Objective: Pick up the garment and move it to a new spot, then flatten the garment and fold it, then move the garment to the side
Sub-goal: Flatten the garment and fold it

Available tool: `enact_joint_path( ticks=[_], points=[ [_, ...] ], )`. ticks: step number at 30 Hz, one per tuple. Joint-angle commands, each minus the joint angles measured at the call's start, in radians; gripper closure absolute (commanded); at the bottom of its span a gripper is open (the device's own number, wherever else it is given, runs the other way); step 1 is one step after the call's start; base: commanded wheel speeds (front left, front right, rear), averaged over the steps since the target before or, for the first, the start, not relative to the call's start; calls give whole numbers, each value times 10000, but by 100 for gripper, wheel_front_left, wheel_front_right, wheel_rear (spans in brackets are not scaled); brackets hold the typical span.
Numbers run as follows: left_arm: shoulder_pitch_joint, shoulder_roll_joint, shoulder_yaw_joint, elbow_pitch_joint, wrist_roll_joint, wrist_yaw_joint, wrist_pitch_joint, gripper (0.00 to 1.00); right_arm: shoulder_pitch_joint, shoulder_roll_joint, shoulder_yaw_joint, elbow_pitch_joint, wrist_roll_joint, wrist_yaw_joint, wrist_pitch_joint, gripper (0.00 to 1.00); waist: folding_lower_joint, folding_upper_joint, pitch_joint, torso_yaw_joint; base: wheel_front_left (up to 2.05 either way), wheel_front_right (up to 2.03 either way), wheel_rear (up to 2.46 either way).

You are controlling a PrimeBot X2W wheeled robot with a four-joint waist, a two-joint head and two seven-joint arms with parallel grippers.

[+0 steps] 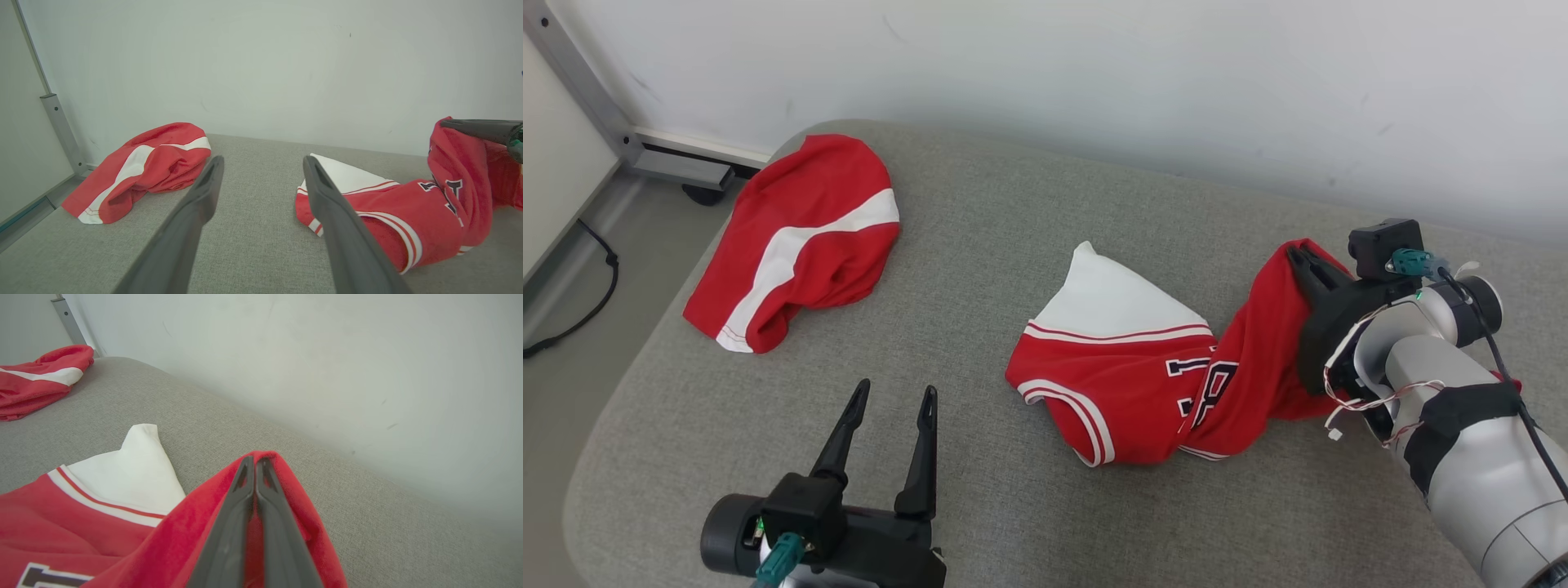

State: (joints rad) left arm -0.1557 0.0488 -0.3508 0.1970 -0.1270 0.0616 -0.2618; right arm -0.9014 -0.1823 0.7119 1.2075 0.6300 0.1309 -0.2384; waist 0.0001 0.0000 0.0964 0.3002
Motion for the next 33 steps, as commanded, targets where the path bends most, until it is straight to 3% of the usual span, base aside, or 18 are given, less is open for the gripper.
enact_joint_path(
  ticks=[1,10,17,24,33],
  points=[
    [-115,39,39,5,-27,49,-49,0,-166,-5,-1,151,-63,-3,-118,0,-1,0,54,10,0,0,0],
    [-50,39,89,-23,28,61,-49,0,-133,-154,-172,-407,348,-3,-277,0,-1,0,18,-559,0,0,0],
    [72,41,125,-73,90,68,-49,0,791,-806,-833,-2170,660,-3,-272,0,-1,0,-39,-894,0,0,0],
    [282,38,214,-143,144,47,-49,0,2782,-1647,-1811,-4420,557,-3,-273,0,-1,0,-140,-1190,0,0,0],
    [358,39,231,-199,209,5,-49,0,4649,-1722,-2805,-6373,125,-3,-267,0,-1,0,-38,-1431,0,0,0]
  ],
)
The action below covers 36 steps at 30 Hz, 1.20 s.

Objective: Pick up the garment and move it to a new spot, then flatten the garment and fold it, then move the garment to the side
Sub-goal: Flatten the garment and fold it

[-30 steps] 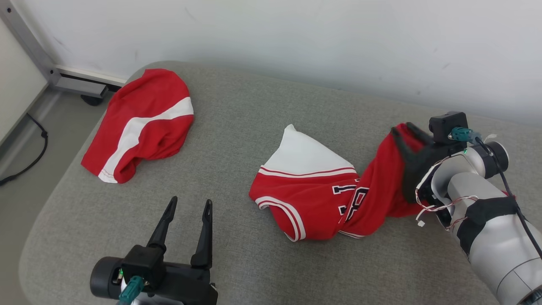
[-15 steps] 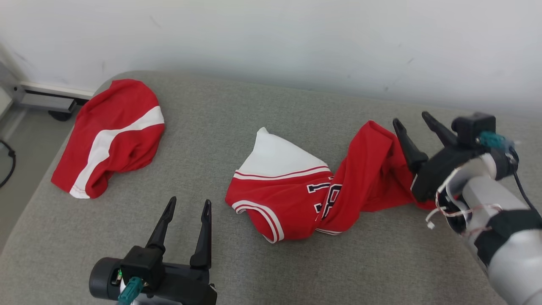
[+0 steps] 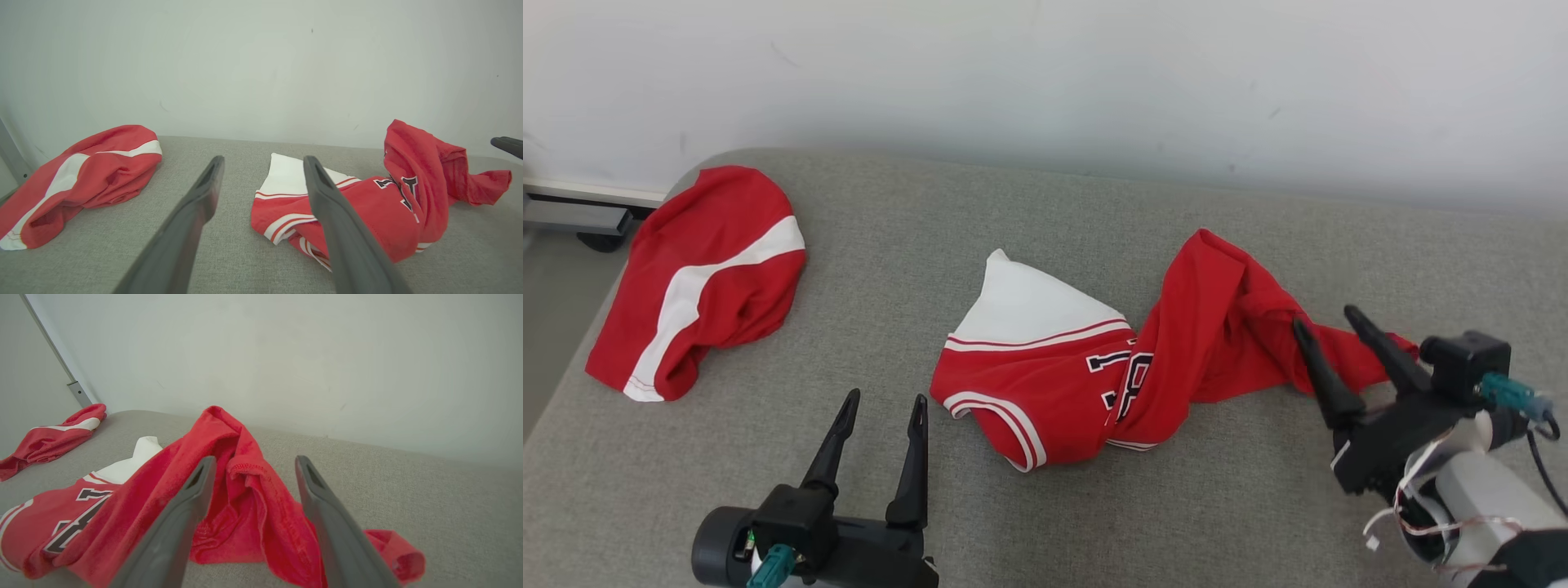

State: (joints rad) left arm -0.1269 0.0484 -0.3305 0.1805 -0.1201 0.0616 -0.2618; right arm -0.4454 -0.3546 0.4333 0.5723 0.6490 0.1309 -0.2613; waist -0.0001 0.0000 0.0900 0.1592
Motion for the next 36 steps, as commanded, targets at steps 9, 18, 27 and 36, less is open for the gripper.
enact_joint_path(
  ticks=[9,18,27,36],
  points=[
    [52,43,114,-59,152,-47,-49,0,1651,341,-1087,-1635,-694,-3,417,0,1,0,101,-211,0,0,0],
    [164,45,380,-132,195,-42,-49,0,3254,964,-3187,-2991,-1842,-4,527,0,1,0,45,-478,0,0,0],
    [94,45,327,44,166,-214,-49,0,3663,1671,-3957,-3980,-2674,-4,1042,0,1,0,86,-717,0,0,0],
    [-205,45,-610,1731,-205,-1209,-50,0,3602,1905,-3980,-4309,-2762,-4,1237,0,1,0,228,-1014,0,0,0]
  ],
)
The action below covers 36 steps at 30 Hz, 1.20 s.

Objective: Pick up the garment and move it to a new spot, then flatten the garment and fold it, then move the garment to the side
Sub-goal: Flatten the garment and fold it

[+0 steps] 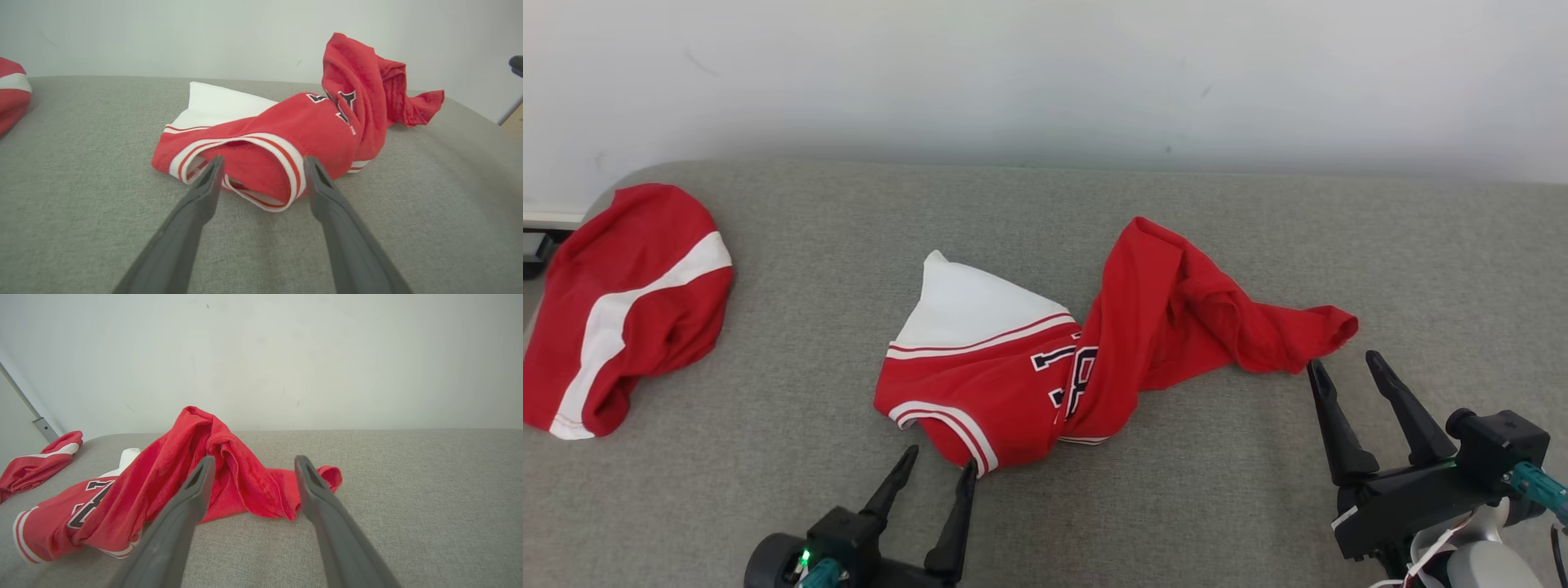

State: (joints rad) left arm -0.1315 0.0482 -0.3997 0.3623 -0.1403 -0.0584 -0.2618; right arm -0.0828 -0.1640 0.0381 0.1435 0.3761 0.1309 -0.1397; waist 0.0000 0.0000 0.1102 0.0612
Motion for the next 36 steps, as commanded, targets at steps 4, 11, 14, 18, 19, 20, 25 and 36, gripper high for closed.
enact_joint_path(
  ticks=[4,11,14,18,19,20,25,36],
  points=[
    [-493,48,-377,481,-308,-112,-49,0,-117,16,56,-40,-6,-4,38,0,0,0,122,-271,0,0,0],
    [-882,50,-697,1116,-482,-51,-49,0,-203,-1,107,-9,8,-4,-13,0,0,0,183,-693,0,0,0],
    [-1006,53,-659,1345,-561,102,-49,0,-237,-1,122,7,0,-5,-38,0,0,0,167,-831,0,0,0],
    [-1066,51,-644,1594,-770,58,-49,100,-246,34,124,26,-21,-4,-63,0,0,0,106,-925,0,0,0],
    [-1085,51,-650,1600,-761,43,-49,100,-235,38,121,39,-26,-4,-73,0,0,0,91,-929,0,0,0],
    [-1090,51,-644,1560,-739,38,-49,100,-221,43,120,47,-25,-4,-87,0,0,0,76,-926,0,0,0],
    [-1032,84,-609,1098,-415,165,-49,100,-122,72,113,117,28,-4,-179,0,0,0,-3,-729,0,0,0],
    [-930,695,-642,-1789,437,520,38,100,-121,136,291,472,268,-4,-449,0,0,0,-320,-51,0,0,0]
  ],
)
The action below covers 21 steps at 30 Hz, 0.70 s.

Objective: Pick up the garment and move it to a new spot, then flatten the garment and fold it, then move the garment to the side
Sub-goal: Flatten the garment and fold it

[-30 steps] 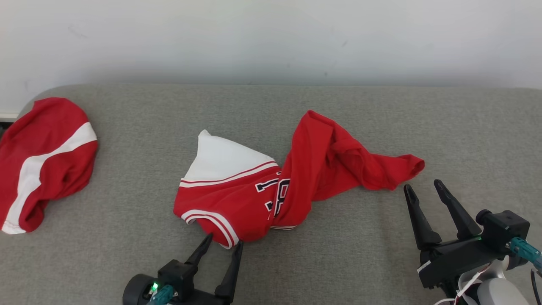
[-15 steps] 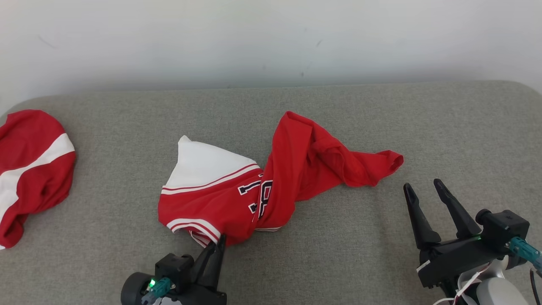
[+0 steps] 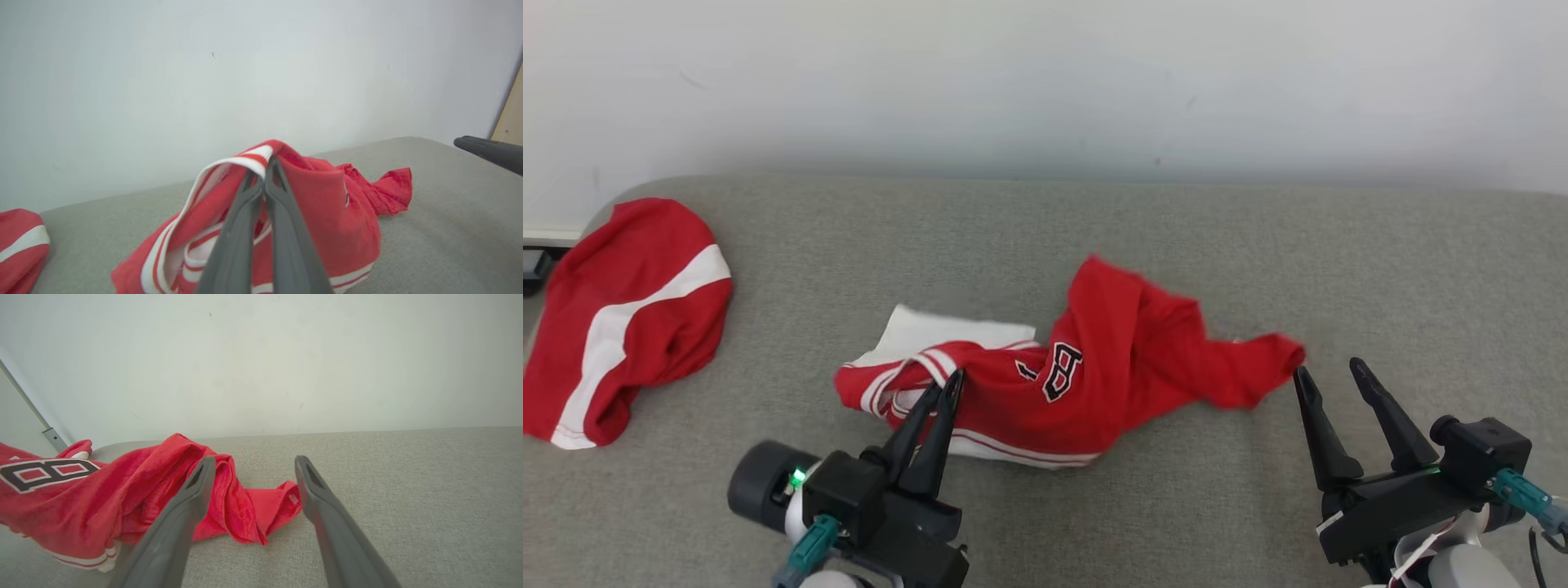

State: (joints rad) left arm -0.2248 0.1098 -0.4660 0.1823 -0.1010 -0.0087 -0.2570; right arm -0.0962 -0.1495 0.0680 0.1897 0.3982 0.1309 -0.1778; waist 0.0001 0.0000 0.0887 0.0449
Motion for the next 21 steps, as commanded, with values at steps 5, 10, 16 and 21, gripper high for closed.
enact_joint_path(
  ticks=[5,10,16,21],
  points=[
    [191,481,-86,-1896,350,165,806,100,-37,31,113,194,121,-4,-179,0,-1,0,-232,160,0,0,0],
    [486,743,-255,-3617,419,145,1707,100,-135,-26,196,360,247,-4,-270,0,-1,0,-271,34,0,0,0],
    [199,929,-184,-3624,3,-184,2029,100,-259,-57,262,518,298,-4,-357,0,-1,0,-267,-135,0,0,0],
    [-68,1175,435,-2353,-370,-147,1817,100,-359,-39,405,628,355,-4,-404,0,-1,0,-186,-372,0,0,0]
  ],
)
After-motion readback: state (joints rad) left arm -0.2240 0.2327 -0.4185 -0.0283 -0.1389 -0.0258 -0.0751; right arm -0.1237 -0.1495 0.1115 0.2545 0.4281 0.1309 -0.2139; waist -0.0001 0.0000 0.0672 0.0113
